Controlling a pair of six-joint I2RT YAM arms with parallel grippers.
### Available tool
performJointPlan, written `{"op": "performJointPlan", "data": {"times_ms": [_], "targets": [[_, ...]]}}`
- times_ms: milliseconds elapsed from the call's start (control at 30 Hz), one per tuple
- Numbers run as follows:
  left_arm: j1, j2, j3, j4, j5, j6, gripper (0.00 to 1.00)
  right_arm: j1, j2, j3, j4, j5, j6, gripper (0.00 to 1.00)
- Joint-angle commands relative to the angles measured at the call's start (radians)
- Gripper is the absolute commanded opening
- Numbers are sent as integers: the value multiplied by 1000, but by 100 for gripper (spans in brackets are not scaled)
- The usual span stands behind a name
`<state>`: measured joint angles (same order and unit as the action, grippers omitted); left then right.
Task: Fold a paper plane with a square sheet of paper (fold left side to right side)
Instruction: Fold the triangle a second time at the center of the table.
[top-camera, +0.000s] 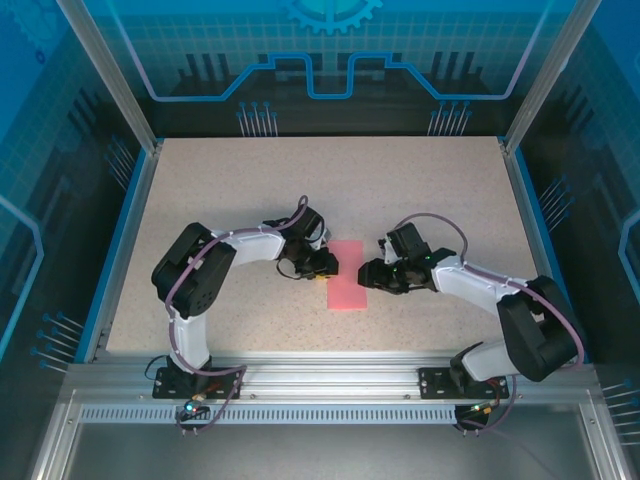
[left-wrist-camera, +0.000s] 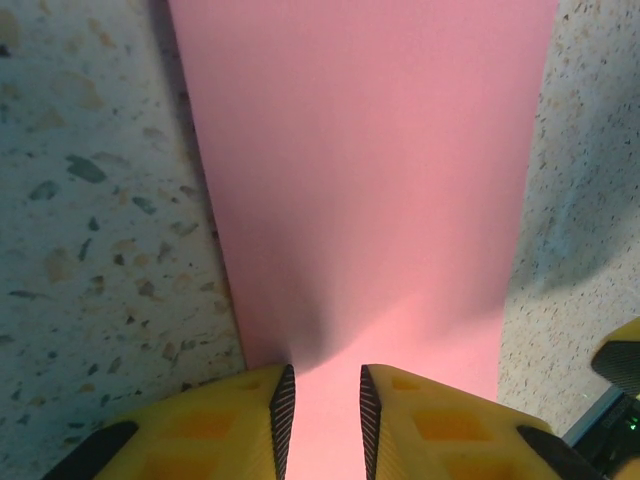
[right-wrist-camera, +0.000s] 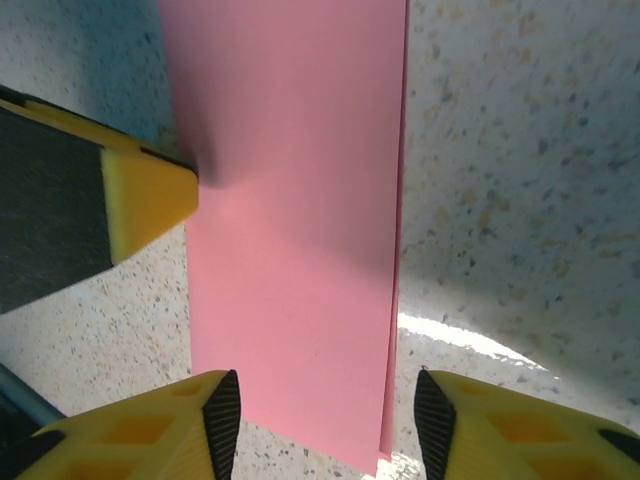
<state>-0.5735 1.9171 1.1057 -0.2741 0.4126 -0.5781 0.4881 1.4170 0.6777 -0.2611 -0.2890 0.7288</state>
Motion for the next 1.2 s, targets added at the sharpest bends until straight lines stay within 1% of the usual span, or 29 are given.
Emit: {"op": "performJointPlan", "data": {"times_ms": [0, 300, 533, 667, 900, 1000, 1167], "targets": [[-8, 14, -36, -13, -22, -12, 28, -11, 34, 11, -33, -76, 3, 48], [-9, 14, -44, -4, -17, -16, 27, -4, 113, 28, -14, -130, 12, 46], [-9, 13, -43, 2, -14, -17, 27, 9, 147, 39, -7, -133, 13, 44], [-9, 13, -41, 1, -12, -16, 28, 13, 155, 42, 9, -145, 18, 41], [-9, -1, -45, 22, 2, -15, 28, 15, 136, 46, 38, -136, 28, 40], [-9, -42, -54, 43, -1, 4, 34, 10, 122, 43, 56, -138, 37, 40], [-9, -177, -120, 125, -34, 44, 50, -12, 124, 42, 77, -178, 69, 40]]}}
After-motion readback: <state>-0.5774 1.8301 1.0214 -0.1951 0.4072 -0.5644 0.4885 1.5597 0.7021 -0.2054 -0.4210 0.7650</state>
